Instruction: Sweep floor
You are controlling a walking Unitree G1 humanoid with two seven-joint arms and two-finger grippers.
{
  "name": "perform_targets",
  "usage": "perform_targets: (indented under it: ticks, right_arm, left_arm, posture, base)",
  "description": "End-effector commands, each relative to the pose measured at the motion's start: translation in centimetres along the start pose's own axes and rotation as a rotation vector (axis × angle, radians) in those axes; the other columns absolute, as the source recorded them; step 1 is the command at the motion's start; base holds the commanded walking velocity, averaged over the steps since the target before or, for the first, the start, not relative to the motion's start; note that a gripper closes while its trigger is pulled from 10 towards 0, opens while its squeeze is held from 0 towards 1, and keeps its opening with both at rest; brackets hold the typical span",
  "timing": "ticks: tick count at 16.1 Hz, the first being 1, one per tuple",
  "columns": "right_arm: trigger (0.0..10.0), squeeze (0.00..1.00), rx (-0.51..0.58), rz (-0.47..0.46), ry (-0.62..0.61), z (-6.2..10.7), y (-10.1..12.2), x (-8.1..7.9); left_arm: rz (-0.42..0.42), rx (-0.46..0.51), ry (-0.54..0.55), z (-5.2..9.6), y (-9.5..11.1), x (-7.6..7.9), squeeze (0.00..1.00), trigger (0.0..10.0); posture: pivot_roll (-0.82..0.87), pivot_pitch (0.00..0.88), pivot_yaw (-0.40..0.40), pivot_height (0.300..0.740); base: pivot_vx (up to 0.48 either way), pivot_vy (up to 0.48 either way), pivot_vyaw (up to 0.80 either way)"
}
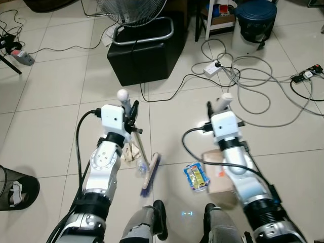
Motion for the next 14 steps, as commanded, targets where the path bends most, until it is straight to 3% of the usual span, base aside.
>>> perform_targets:
  ticks: [1,4,6,7,8,11,13,14]
  right_arm:
    - [10.0,0.0,0.012,-0.041,0.013,0.1,0.0,-0.8]
    - [10.0,0.0,0.015,-0.133,-0.046,0.1,0.1,-0.2]
    - [10.0,0.0,0.018,-0.188,-0.069,0.0,0.2,0.2]
    - [10.0,0.0,0.018,-0.194,-0.072,0.0,0.1,0.3]
    - [10.0,0.0,0.014,-0.208,-0.094,-0.1,0.0,0.6]
    - [10.0,0.0,0.012,-0.241,-0.126,-0.2,0.0,1.2]
    - [10.0,0.0,0.011,-0.259,-0.123,-0.2,-0.1,1.3]
    - [10.0,0.0,0.011,-0.269,-0.119,-0.1,-0.1,1.3]
  left_arm:
    - [0.013,-0.08,-0.002,0.9,-1.9,0.2,0.0,10.0]
    - [0.147,-0.081,0.054,0.0,-1.7,0.5,0.0,10.0]
    - [0.312,-0.086,0.13,-0.5,-1.6,0.5,0.0,10.0]
    - [0.341,-0.085,0.148,-0.6,-1.6,0.5,0.0,10.0]
    - [0.395,-0.085,0.211,-0.8,-1.6,-0.2,0.0,10.0]
    - [0.452,-0.05,0.253,-1.4,-0.9,-1.1,0.0,10.0]
    - [0.487,0.02,0.196,-2.4,1.0,-1.2,0.0,10.0]
    - [0.479,0.064,0.109,-3.1,2.2,-0.7,0.0,10.0]
  posture:
    - [0.03,0.329,0.163,0.74]
    - [0.02,0.313,0.168,0.74]
    - [0.01,0.306,0.168,0.74]
    - [0.01,0.305,0.168,0.74]
    - [0.01,0.302,0.167,0.74]
    - [0.01,0.295,0.164,0.74]
    - [0.01,0.284,0.16,0.74]
    - [0.01,0.276,0.159,0.74]
  base:
    - [0.0,0.0,0.0]
    - [0.0,0.0,0.0]
    - [0.0,0.0,0.0]
    - [0.0,0.0,0.0]
    - [0.0,0.0,0.0]
    - [0.0,0.0,0.0]
    - [0.0,0.0,0.0]
    - [0.0,0.0,0.0]
Point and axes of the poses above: a point about 5 cm out from each wrist's last joint towards the gripper, its own z axis pointing back from the gripper into the wrist, its own y axis along the axis of the wrist's last joint, x = y × z, the point moved 4 cm from there along -z, pointing out of the wrist towards the gripper, and after that the axes turned 10 degrees about -z, right-handed, at the moved point
